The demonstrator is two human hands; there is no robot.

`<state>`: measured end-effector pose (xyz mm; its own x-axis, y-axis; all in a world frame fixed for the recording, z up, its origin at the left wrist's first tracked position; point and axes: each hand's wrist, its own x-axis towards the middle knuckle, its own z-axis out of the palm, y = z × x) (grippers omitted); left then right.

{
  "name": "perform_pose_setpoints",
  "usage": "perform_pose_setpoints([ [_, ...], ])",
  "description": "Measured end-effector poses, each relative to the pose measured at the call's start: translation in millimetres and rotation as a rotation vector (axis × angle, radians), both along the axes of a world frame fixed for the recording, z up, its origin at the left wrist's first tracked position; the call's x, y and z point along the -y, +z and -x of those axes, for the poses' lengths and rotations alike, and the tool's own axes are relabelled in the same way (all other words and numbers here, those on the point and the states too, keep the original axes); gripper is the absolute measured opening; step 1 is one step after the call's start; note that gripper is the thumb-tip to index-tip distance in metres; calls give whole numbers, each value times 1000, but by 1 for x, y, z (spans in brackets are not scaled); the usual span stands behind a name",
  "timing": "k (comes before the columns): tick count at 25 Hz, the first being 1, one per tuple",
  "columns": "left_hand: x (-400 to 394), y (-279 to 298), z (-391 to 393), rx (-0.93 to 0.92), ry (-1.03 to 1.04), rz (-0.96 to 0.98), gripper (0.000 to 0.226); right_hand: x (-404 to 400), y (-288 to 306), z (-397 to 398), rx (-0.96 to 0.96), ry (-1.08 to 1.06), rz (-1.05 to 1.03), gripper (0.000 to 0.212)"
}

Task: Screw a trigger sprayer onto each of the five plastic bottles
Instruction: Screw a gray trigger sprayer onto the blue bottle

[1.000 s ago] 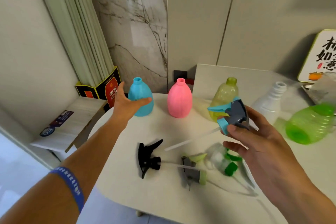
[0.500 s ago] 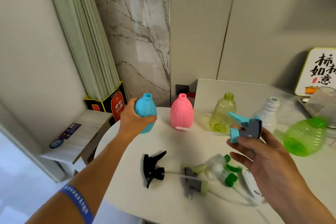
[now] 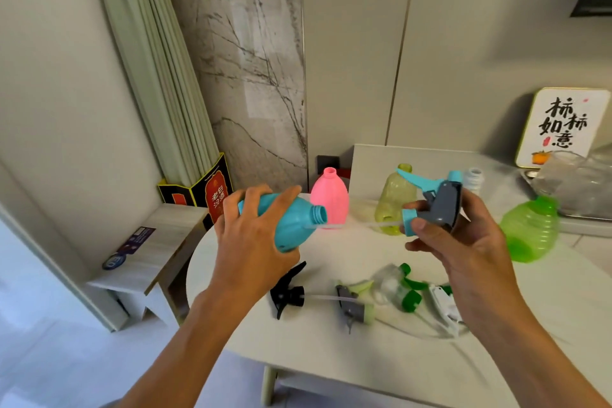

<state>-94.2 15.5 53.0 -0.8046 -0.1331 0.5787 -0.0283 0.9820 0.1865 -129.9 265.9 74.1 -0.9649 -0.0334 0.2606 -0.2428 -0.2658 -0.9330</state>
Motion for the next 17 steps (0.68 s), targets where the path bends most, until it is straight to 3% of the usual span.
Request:
perform_pose_setpoints([
  [5,-2,3,-1,-21,24,43,89,-6,-1,2,-37,-64,14,49],
  [9,-3,4,2,-9,49,25,86,-25,11,10,-27,-132,72,61],
  [17,-26,4,5,-17,-63,77,84,-4,-12,7,-51,-11,-26,52],
])
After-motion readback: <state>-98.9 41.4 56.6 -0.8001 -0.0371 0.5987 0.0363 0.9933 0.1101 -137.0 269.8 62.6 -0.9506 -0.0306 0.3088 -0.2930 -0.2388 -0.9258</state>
